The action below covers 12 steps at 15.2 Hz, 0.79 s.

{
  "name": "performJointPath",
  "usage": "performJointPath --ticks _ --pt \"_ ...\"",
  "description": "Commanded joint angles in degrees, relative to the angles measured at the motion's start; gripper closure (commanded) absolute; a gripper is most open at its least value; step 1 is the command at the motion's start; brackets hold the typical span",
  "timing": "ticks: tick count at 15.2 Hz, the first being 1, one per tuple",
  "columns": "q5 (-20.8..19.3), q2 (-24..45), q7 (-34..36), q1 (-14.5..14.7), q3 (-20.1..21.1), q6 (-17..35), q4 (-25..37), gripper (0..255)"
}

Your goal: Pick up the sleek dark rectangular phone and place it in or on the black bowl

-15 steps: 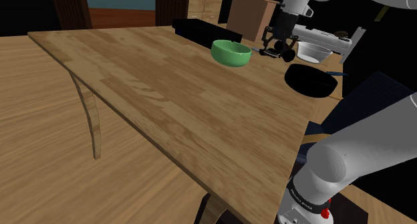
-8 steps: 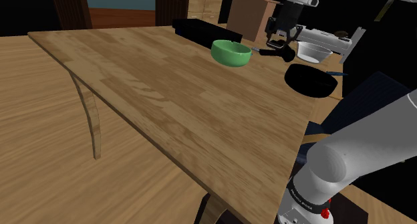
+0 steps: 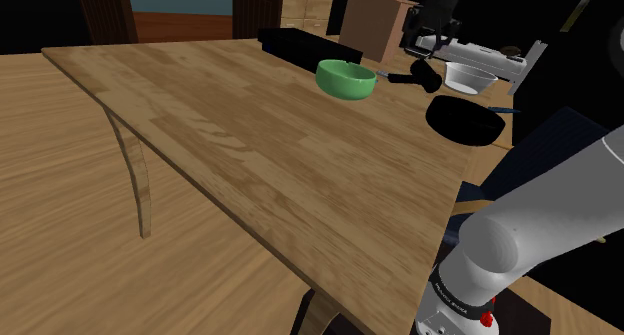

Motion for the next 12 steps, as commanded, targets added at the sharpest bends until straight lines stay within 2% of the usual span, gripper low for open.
performJointPath --ticks 1,6,12 --pt "0.10 0.56 0.02 0.03 0.00 -1.61 2.15 255" --pt "-1.42 -10.72 0.65 -0.37 0.78 -2.55 -8.07 255" --pt "-2.66 -23.42 1.00 -1.32 1.63 -6.03 -17.24 255"
